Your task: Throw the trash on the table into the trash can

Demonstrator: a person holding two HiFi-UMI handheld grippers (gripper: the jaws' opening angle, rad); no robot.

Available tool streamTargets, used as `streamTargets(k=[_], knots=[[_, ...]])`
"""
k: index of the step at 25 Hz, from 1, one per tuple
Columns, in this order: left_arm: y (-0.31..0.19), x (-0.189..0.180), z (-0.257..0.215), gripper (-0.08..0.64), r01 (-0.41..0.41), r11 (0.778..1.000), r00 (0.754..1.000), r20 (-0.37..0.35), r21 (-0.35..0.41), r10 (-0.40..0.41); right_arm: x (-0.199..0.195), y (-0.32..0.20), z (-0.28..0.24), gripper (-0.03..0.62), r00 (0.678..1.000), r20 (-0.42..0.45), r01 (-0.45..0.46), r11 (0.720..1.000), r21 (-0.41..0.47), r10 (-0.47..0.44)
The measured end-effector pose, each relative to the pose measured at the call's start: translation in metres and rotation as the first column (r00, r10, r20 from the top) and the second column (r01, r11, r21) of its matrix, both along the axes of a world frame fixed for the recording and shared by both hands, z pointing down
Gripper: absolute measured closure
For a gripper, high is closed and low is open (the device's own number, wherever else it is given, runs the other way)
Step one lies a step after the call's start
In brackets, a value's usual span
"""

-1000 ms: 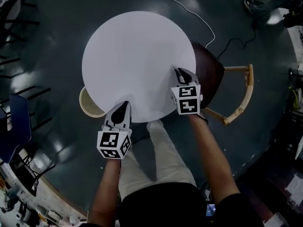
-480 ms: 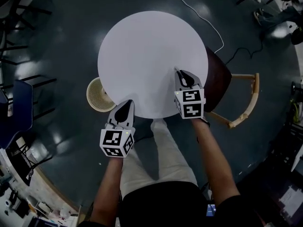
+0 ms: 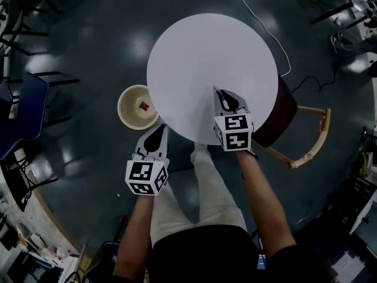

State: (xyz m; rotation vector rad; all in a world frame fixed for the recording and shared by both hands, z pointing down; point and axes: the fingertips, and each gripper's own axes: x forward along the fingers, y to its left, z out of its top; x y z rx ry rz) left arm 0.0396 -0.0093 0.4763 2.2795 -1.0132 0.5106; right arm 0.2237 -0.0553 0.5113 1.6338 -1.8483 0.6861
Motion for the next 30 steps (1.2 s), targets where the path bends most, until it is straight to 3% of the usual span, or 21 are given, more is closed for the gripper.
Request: streamTargets(k=[12, 30], knots=[[-0.005, -0.091, 0.006, 0.552, 0.140, 0.990, 0.990, 0.002, -0.008, -0.140, -0.114, -0.027, 0.004, 0.545, 0.985, 0.012, 0.172, 0.985, -0.006, -0.172], [0.010, -0.228, 0.025, 0.552, 0.314, 0.949, 0.949, -0.001, -0.031, -0.314, -0.284, -0.032, 0.022, 0.545, 0.938, 0.071, 0.342, 0.939, -0.024, -0.340]])
